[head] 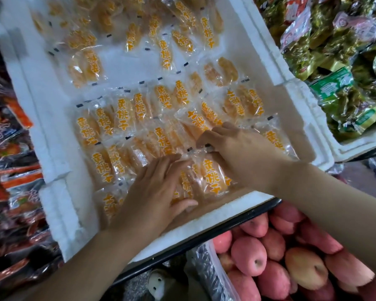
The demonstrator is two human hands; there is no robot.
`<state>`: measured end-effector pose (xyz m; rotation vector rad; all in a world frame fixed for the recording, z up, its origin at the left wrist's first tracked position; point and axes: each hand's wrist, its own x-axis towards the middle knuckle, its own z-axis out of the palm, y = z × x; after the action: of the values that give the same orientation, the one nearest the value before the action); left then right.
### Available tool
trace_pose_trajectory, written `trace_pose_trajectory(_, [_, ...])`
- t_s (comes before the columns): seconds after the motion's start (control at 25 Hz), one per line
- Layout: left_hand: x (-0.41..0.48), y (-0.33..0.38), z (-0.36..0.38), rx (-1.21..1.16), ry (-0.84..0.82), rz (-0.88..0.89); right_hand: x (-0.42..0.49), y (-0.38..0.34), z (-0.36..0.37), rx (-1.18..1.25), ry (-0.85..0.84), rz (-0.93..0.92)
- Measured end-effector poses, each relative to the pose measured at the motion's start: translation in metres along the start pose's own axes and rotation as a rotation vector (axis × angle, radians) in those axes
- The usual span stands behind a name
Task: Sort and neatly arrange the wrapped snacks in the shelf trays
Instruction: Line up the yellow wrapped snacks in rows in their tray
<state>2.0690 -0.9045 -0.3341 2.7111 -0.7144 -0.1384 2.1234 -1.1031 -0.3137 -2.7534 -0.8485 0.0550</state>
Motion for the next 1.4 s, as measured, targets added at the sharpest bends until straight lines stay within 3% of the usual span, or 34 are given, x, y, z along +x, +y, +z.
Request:
trace_pose_trajectory(0.16, [0.002, 0.001, 0.002, 0.102, -0.015, 0.014, -0.009, 0.004, 0.002, -0.13, 0.02, -0.113])
trace_pose_trajectory(0.4, [-0.003, -0.008, -0.008, -0.035, -0.001, 0.009, -0.009, 0.007, -0.006, -0.104, -0.088, -0.186])
trace_pose_trajectory(0.48, [0.006, -0.022, -0.018, -0.074, 0.039, 0.013, 0.008, 0.008, -0.018, 0.009, -0.028, -0.14])
trace_pose_trajectory(0.6, [0.043, -0.044, -0.04, -0.118, 0.135, -0.033, 0.058, 0.013, -0.033, 0.114, 0.086, 0.071])
trace_pose_trajectory(0.8, [0.14, -0.07, -0.057, -0.321, 0.247, -0.284, 0.144, 0.059, -0.027, 0.109, 0.156, 0.403])
trace_pose_trajectory(0.92, [0.191, -0.086, -0.05, -0.351, 0.207, -0.445, 0.174, 0.082, -0.021, 0.164, 0.141, 0.52])
trace_pose_trajectory(1.0, [0.215, -0.097, -0.042, -0.351, 0.183, -0.55, 0.185, 0.088, -0.016, 0.2, 0.137, 0.529])
trace_pose_trajectory(1.16, [0.242, -0.104, -0.036, -0.453, 0.224, -0.599, 0.204, 0.097, -0.01, 0.3, 0.161, 0.536])
trace_pose_trajectory(1.28, [0.248, -0.102, -0.038, -0.518, 0.276, -0.622, 0.217, 0.096, -0.006, 0.346, 0.111, 0.445])
trace_pose_trajectory(1.4, [0.244, -0.097, -0.042, -0.595, 0.426, -0.586, 0.223, 0.09, -0.009, 0.355, 0.271, 0.38])
